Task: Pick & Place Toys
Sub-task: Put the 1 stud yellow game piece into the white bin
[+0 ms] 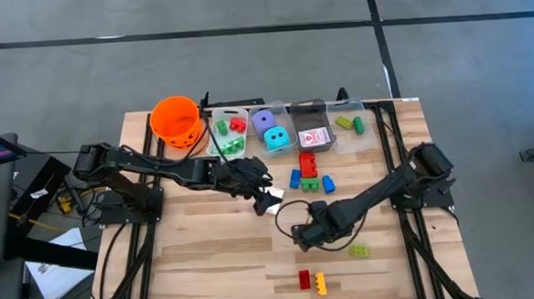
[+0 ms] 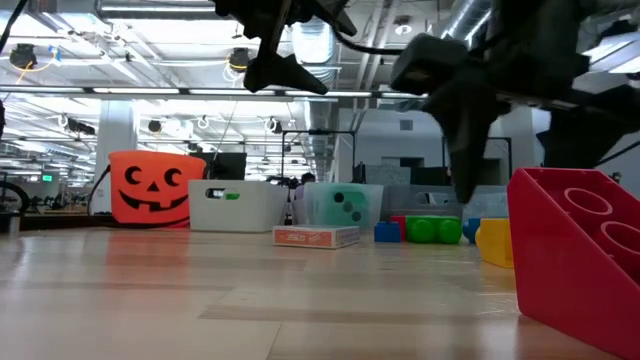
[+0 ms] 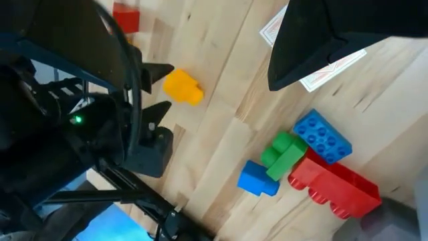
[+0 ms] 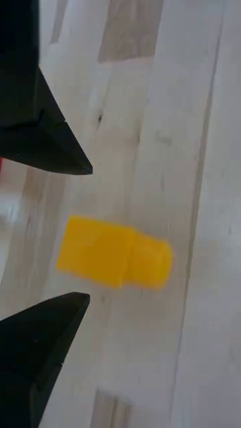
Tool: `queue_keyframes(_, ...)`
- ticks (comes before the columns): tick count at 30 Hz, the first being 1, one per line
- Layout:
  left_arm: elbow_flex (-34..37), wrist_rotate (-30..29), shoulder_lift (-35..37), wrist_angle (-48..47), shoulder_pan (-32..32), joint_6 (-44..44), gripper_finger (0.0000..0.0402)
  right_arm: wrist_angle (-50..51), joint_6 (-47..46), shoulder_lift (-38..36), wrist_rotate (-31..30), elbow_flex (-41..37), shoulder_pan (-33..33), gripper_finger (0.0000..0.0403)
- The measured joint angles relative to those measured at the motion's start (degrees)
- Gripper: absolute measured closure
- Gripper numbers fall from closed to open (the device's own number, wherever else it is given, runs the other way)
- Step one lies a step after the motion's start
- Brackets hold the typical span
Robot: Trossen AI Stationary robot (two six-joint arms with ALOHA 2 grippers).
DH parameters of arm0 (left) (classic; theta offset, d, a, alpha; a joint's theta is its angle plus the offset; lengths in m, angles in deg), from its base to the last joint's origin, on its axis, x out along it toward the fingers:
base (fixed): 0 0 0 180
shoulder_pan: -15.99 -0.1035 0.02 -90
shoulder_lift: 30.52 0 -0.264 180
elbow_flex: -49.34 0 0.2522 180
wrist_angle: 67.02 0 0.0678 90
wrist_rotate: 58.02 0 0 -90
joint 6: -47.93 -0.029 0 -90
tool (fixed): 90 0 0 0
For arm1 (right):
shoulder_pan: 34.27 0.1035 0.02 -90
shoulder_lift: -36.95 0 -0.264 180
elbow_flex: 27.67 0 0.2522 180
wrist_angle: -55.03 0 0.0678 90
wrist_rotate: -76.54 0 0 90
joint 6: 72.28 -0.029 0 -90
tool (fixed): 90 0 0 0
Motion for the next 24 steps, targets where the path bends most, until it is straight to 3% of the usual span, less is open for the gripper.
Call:
queue_keyframes(7,0.0,0.0,0.0,-0.2,0.0,-0.2,0.0042,4.8,0.0,1.0,1.4,0.9,-1.3,0.0108)
queue_keyframes(24,0.0,0.2,0.0,-0.2,0.0,-1.6,0.0042,4.1,1.4,1.7,3.1,1.0,-2.8,0.0108)
